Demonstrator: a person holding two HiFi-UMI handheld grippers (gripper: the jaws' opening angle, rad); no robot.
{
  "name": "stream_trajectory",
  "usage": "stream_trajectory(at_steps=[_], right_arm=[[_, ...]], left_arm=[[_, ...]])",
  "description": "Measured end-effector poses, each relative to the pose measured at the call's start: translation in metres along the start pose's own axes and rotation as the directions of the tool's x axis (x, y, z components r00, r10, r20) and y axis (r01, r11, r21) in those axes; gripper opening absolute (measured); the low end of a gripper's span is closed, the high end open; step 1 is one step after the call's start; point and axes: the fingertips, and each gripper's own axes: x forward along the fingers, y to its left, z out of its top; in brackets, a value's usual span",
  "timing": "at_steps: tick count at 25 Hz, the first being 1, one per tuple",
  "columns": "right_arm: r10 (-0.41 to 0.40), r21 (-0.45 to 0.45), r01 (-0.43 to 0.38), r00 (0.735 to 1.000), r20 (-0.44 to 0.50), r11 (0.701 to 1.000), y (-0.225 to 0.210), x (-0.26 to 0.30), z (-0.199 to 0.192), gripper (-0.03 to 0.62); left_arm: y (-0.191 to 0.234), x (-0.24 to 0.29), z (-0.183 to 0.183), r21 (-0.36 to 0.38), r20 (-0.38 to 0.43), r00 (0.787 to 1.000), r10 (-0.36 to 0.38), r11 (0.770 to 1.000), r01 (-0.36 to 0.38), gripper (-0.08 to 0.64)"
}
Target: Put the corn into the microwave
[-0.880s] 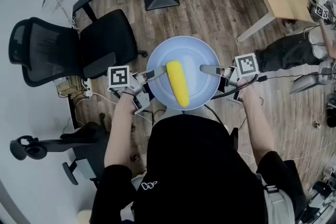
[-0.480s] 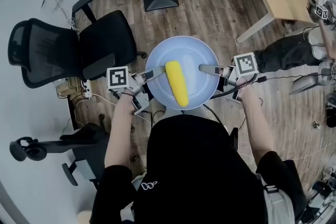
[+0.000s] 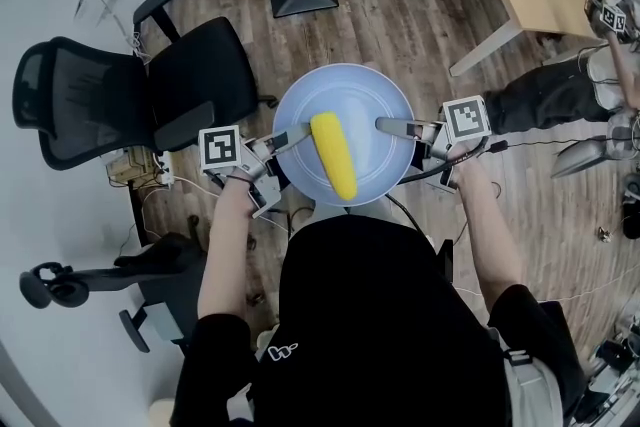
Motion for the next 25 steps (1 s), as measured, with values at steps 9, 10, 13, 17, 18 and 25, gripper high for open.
stream_trajectory(at_steps=[9,10,13,17,18,25], right_arm=[[0.013,0.009,-0.013,1.000,-0.007,1.000,-0.018,-0.026,0.010,0.048],[-0.003,0.004,0.003,1.000,-0.014,1.000,-0.023,-0.028,0.012,0.049],[-0.017,-0.030,0.016,1.000,-0.025,0.999,-0.028,-0.025,0.029,0.049],[-0.031,0.017,0.032,0.999,-0.033,0.999,-0.039,-0.018,0.045,0.049],[-0.054,0.024,0.055,0.998,-0.035,0.998,-0.046,-0.017,0.054,0.051],[-0.086,0.033,0.085,0.996,0.025,0.996,-0.090,0.010,0.152,0.054]], left_arm=[[0.006,0.032,-0.005,0.006,0.013,1.000,0.007,1.000,-0.007,0.097],[0.007,0.033,-0.005,0.002,0.022,1.000,0.012,1.000,-0.012,0.097],[0.007,0.036,0.009,-0.004,0.056,0.998,0.014,1.000,-0.014,0.097],[0.011,0.038,0.029,-0.009,0.060,0.998,0.018,1.000,-0.017,0.097],[0.013,0.041,0.039,-0.007,0.057,0.998,0.022,1.000,-0.021,0.097],[0.034,0.078,0.143,-0.022,0.019,1.000,-0.007,1.000,0.007,0.098]])
